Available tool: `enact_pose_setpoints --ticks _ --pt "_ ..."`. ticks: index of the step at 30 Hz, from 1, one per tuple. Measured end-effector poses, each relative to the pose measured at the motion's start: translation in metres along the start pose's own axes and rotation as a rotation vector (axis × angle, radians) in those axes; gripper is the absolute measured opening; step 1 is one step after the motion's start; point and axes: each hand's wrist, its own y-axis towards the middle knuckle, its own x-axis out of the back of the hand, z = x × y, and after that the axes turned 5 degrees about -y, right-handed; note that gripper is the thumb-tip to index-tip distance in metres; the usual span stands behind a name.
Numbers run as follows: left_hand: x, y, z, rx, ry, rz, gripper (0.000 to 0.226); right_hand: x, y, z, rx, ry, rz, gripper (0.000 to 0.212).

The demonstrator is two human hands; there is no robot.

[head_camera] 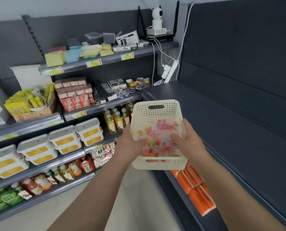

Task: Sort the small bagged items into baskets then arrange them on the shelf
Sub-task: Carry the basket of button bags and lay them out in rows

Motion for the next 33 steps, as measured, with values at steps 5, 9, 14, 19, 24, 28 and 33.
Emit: enact_pose_setpoints --ticks 5,9,14,19,24,28,33 --pt "0.002 0.102 -0.029 -0.064 0.013 0.102 0.047 -0.008 0.085 0.025 -0.03 0.002 -0.106 0.034" --pt "0.0 0.181 -0.052 -0.154 0.09 0.25 0.04 -0.021 0.141 0.034 -0.09 0.044 -0.232 0.044" --pt "-0.005 0.268 -0.082 -0.219 0.171 0.382 0.064 -0.031 0.198 0.05 -0.245 0.062 -0.368 0.071" --pt "-0.031 0.326 -0.099 -0.229 0.194 0.509 0.06 -0.027 0.24 0.046 -0.33 0.093 -0.473 0.074" --pt "-0.079 0.384 -0.109 -0.268 0.261 0.574 0.044 -0.014 0.285 0.025 -0.38 0.137 -0.537 0.062" --pt "-0.112 0.421 -0.12 -0.274 0.344 0.627 0.038 -0.001 0.317 0.015 -0.417 0.167 -0.56 0.048" --pt "-0.137 0.459 -0.126 -0.258 0.372 0.705 0.04 0.009 0.352 0.005 -0.458 0.16 -0.547 0.037"
